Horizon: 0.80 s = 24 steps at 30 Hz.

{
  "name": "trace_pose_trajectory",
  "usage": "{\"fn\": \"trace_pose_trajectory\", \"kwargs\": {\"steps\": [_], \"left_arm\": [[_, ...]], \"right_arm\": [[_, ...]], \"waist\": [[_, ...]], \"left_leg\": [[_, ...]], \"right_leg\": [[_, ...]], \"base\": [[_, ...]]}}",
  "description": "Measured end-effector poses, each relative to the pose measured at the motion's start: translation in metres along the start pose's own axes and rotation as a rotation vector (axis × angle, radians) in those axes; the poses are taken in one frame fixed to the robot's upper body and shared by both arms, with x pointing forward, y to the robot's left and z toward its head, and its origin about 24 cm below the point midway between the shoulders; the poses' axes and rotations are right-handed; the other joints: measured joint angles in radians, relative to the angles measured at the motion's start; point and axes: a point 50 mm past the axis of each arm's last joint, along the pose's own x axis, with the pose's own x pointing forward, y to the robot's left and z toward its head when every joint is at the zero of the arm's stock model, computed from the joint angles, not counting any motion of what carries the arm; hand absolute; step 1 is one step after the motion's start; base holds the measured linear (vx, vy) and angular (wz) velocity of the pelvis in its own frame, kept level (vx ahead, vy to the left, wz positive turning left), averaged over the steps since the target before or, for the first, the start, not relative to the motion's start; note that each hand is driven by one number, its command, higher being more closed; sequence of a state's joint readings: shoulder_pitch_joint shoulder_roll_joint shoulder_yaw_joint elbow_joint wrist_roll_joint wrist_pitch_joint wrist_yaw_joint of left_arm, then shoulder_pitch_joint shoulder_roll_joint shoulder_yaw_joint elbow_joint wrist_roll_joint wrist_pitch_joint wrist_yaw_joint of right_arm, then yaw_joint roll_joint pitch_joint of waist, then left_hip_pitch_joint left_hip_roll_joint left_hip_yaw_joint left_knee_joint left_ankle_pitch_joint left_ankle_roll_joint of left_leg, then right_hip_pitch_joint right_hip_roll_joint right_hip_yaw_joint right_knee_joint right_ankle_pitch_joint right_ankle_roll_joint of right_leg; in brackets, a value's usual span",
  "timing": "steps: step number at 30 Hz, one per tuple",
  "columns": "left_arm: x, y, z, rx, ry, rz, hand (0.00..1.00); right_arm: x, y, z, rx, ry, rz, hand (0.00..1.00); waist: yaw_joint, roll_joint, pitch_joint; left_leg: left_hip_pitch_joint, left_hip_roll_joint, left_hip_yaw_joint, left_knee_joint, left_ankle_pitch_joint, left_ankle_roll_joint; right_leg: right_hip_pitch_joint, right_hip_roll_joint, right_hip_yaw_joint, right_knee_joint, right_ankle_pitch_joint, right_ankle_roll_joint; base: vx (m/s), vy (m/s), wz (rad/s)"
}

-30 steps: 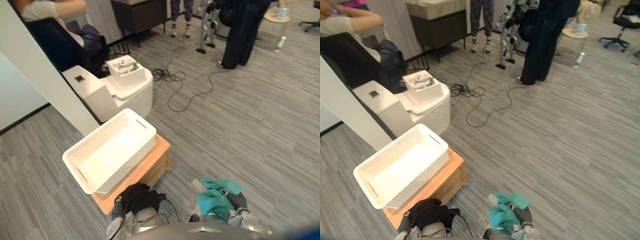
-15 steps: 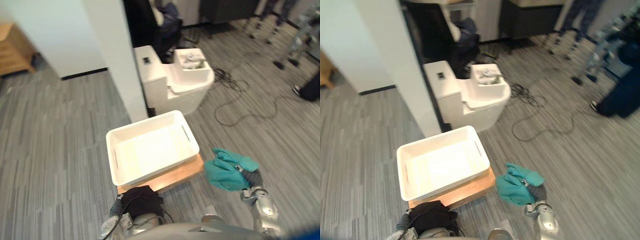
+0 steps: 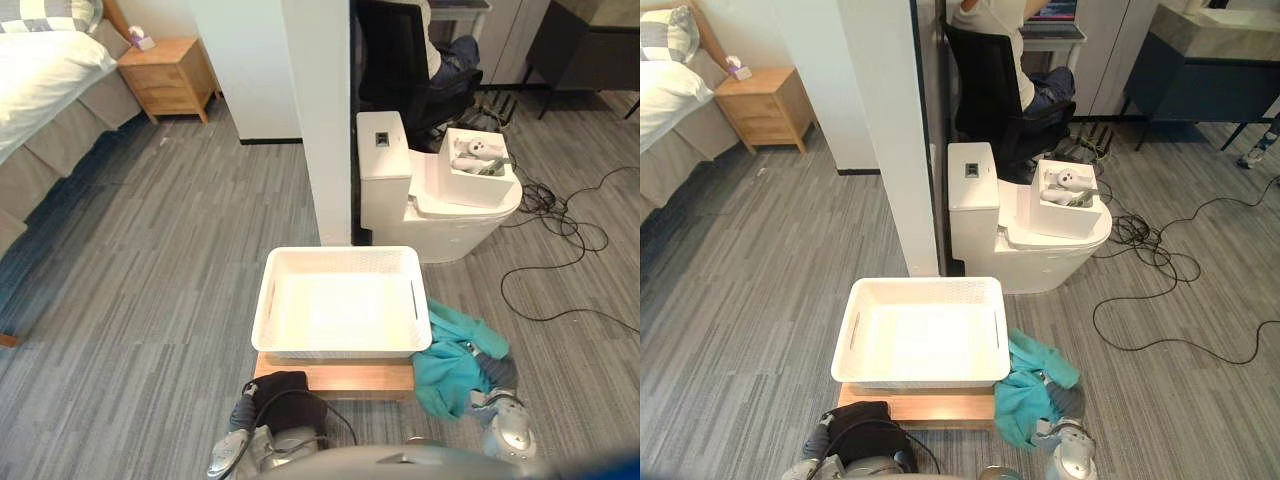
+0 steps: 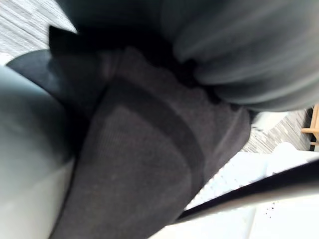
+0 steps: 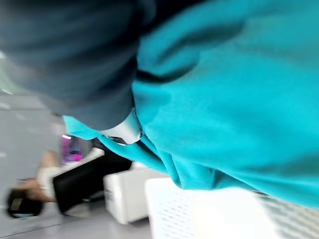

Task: Tidy the bed and pick cloth on bed and put in laundry

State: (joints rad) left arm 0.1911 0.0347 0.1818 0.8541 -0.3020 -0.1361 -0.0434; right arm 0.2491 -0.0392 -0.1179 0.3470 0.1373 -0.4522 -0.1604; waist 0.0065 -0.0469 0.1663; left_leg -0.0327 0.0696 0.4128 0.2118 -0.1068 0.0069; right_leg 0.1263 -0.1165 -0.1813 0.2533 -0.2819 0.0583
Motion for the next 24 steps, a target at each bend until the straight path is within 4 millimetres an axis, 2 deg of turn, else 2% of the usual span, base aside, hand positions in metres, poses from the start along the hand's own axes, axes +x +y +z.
{"fn": "trace_pose_trajectory", "kwargs": {"steps": [1,2,3,4,6,7,8,10,14,18,24], "left_arm": [[-0.001,0.005,0.001,0.016,0.0,0.007,1.0],[-0.002,0.007,0.0,0.03,0.004,0.01,1.0],[-0.002,0.009,-0.002,0.054,0.02,0.012,1.0],[-0.002,0.011,-0.001,0.069,0.021,0.012,1.0],[-0.002,0.014,0.0,0.095,0.026,0.012,1.0],[-0.002,0.014,-0.001,0.101,0.03,0.013,1.0],[-0.003,0.017,-0.003,0.105,0.048,0.021,1.0],[-0.003,0.019,-0.006,0.097,0.065,0.035,1.0],[-0.004,0.023,-0.011,0.084,0.102,0.069,1.0],[-0.006,0.032,-0.015,0.063,0.127,0.121,1.0],[-0.013,0.051,-0.03,0.075,0.225,0.214,1.0]], "right_arm": [[0.004,-0.002,0.014,-0.008,-0.065,-0.009,1.0],[0.006,-0.005,0.02,-0.016,-0.096,-0.021,1.0],[0.011,-0.018,0.04,-0.024,-0.183,-0.081,1.0],[0.013,-0.023,0.048,-0.026,-0.217,-0.103,1.0],[0.023,-0.037,0.079,-0.054,-0.339,-0.129,1.0],[0.026,-0.037,0.087,-0.064,-0.371,-0.116,1.0],[0.033,-0.036,0.109,-0.093,-0.449,-0.073,1.0],[0.039,-0.034,0.128,-0.122,-0.514,-0.022,1.0],[0.056,-0.025,0.173,-0.148,-0.631,0.106,1.0],[0.067,-0.016,0.192,-0.142,-0.642,0.194,1.0],[0.087,0.033,0.216,-0.108,-0.608,0.427,1.0]], "waist": [[-0.01,-0.023,-0.01],[-0.016,-0.03,-0.016],[-0.031,-0.035,-0.02],[-0.037,-0.035,-0.021],[-0.048,-0.04,-0.023],[-0.048,-0.039,-0.025],[-0.059,-0.037,-0.026],[-0.07,-0.033,-0.028],[-0.072,-0.011,-0.041],[-0.072,-0.009,-0.041],[-0.066,-0.021,-0.036]], "left_leg": [[0.017,-0.037,-0.014,-0.08,0.042,0.007],[0.033,-0.055,-0.019,-0.132,0.072,0.01],[0.087,-0.093,-0.042,-0.285,0.155,0.016],[0.094,-0.1,-0.053,-0.318,0.171,0.02],[0.089,-0.106,-0.075,-0.318,0.179,0.027],[0.09,-0.108,-0.08,-0.318,0.18,0.028],[0.091,-0.109,-0.089,-0.319,0.182,0.031],[0.091,-0.109,-0.099,-0.319,0.182,0.03],[0.09,-0.11,-0.105,-0.319,0.184,0.032],[0.085,-0.119,-0.122,-0.319,0.185,0.039],[0.099,-0.13,-0.132,-0.319,0.185,0.057]], "right_leg": [[-0.012,-0.016,-0.004,0.0,-0.005,0.008],[-0.017,-0.023,-0.011,-0.001,-0.005,0.008],[-0.014,-0.029,-0.032,-0.008,-0.003,0.011],[-0.013,-0.028,-0.038,-0.01,-0.002,0.012],[-0.01,-0.03,-0.044,-0.011,0.0,0.016],[-0.009,-0.03,-0.044,-0.012,0.001,0.016],[-0.003,-0.028,-0.046,-0.02,0.002,0.016],[0.007,-0.025,-0.055,-0.034,0.006,0.015],[0.023,-0.022,-0.063,-0.067,0.021,0.021],[0.034,-0.026,-0.08,-0.084,0.034,0.025],[0.068,-0.025,-0.082,-0.108,0.049,0.027]], "base": [[-0.04,0.085,0.21],[-0.07,0.11,0.48],[-0.04,0.058,0.47],[-0.07,0.058,0.57],[-0.07,0.016,0.26],[-0.07,0.005,0.12],[-0.07,0.005,0.16],[-0.08,0.008,0.18],[-0.05,0.026,0.07],[0.02,0.038,0.13],[0.05,0.008,0.06]]}}
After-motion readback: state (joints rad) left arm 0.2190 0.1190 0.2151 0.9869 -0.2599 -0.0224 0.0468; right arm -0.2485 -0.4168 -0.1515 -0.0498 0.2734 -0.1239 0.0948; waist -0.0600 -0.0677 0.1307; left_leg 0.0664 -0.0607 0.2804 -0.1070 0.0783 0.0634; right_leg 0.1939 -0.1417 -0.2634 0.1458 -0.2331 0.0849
